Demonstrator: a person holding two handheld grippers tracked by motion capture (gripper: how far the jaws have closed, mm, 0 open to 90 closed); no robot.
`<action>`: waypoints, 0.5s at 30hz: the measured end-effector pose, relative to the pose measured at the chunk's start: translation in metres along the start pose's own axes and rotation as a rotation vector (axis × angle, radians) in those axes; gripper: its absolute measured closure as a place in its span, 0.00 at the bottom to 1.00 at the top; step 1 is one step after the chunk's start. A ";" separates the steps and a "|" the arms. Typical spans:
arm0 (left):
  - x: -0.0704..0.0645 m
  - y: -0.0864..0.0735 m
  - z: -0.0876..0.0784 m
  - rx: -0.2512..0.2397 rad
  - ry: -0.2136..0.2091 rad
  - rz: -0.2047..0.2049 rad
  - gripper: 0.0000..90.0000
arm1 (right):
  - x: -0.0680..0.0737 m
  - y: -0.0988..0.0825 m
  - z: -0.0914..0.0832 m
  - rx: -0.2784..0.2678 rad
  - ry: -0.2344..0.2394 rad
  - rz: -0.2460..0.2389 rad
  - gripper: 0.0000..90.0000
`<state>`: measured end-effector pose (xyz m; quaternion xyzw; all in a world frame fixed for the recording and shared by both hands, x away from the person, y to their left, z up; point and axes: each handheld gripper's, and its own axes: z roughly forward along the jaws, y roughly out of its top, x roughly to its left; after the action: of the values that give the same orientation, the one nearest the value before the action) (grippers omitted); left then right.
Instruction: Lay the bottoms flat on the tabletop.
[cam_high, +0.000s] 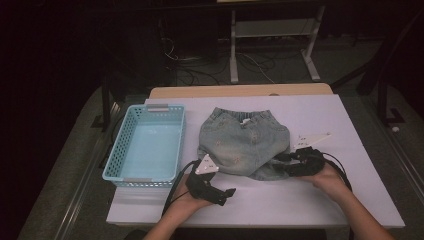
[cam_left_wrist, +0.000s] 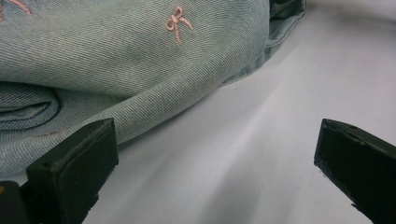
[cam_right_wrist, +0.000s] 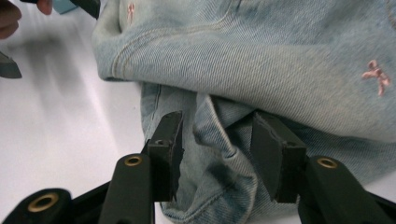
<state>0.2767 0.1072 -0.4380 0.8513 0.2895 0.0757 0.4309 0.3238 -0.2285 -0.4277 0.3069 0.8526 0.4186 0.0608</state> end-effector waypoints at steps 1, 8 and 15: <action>0.000 0.000 0.000 -0.001 -0.001 0.000 0.00 | 0.001 0.000 0.000 0.005 -0.002 -0.005 0.61; 0.000 -0.001 -0.001 0.002 -0.004 -0.007 0.00 | 0.002 -0.004 0.001 0.033 -0.028 -0.030 0.66; 0.001 -0.001 0.000 0.007 -0.008 -0.008 0.00 | 0.002 -0.005 -0.001 0.035 -0.039 -0.041 0.82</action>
<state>0.2772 0.1084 -0.4385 0.8518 0.2916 0.0697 0.4295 0.3196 -0.2306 -0.4301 0.2985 0.8646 0.3960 0.0805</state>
